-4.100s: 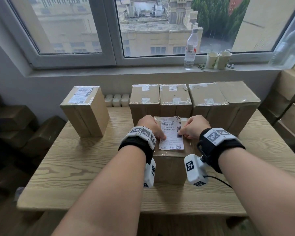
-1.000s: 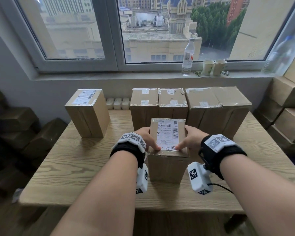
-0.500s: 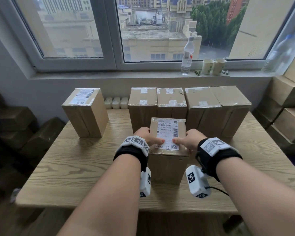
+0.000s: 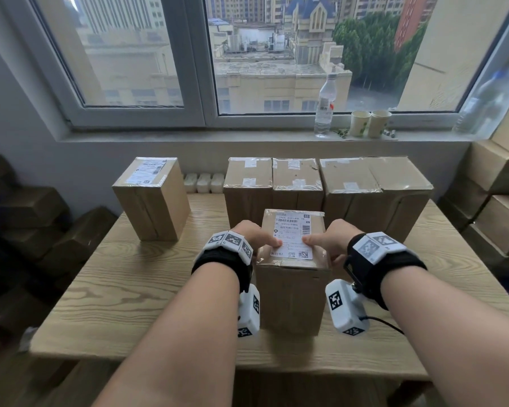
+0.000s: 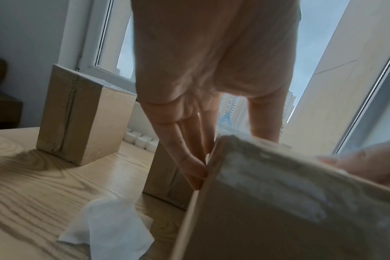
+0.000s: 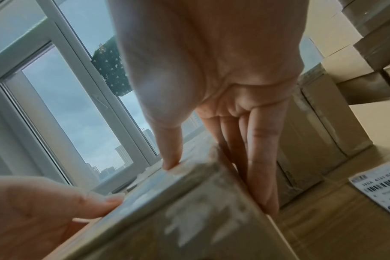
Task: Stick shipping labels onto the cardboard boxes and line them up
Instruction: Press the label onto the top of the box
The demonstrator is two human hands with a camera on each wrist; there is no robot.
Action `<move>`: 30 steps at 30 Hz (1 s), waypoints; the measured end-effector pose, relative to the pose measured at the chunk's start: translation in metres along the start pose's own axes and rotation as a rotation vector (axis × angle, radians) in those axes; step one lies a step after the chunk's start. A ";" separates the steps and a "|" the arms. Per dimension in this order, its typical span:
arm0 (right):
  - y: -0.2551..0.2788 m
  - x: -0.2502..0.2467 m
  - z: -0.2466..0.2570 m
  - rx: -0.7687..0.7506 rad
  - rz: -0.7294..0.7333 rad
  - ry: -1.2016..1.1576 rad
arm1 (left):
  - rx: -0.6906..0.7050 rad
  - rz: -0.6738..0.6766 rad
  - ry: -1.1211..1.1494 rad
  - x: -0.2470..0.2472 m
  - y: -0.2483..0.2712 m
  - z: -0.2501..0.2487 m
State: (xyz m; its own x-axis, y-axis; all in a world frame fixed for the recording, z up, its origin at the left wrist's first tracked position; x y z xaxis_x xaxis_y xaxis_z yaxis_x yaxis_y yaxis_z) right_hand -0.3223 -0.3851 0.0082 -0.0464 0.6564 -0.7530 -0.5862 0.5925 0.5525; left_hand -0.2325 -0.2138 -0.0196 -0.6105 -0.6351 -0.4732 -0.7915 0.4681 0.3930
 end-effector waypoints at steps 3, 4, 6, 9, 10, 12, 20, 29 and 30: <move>0.010 -0.016 0.012 -0.033 -0.003 0.013 | 0.004 -0.031 -0.026 -0.015 0.005 -0.013; 0.014 -0.022 0.017 -0.050 -0.008 0.014 | 0.011 -0.043 -0.034 -0.021 0.007 -0.017; 0.023 -0.033 0.029 -0.082 -0.019 0.011 | 0.029 -0.060 -0.031 -0.036 0.014 -0.027; 0.040 -0.043 0.051 -0.140 -0.039 0.004 | 0.030 -0.084 0.019 -0.063 0.027 -0.036; 0.047 -0.045 0.060 -0.162 -0.035 -0.007 | 0.036 -0.090 0.040 -0.073 0.032 -0.039; 0.060 -0.044 0.077 -0.205 -0.009 -0.034 | 0.031 -0.106 0.063 -0.092 0.046 -0.042; 0.083 -0.018 0.154 -0.307 0.036 -0.060 | -0.014 -0.266 0.090 -0.171 0.075 -0.020; 0.075 0.031 0.218 -0.300 0.161 -0.147 | -0.060 -0.368 0.063 -0.231 0.058 0.020; 0.072 0.037 0.223 -0.296 0.180 -0.152 | -0.060 -0.371 0.045 -0.235 0.052 0.026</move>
State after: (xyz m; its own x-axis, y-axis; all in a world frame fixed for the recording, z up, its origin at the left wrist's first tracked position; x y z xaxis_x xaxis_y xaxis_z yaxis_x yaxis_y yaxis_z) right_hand -0.1857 -0.2136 0.0997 -0.0628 0.8124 -0.5797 -0.7893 0.3151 0.5271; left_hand -0.1310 -0.0244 0.0919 -0.2797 -0.7818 -0.5574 -0.9547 0.1650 0.2476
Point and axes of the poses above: each hand's wrist, its own y-axis away from the middle knuckle, its own x-axis out of the palm, z = x × y, the point moved 4 cm from there along -y, towards the middle knuckle, and after that the axes turned 13 degrees about x, right-handed, at the moved point
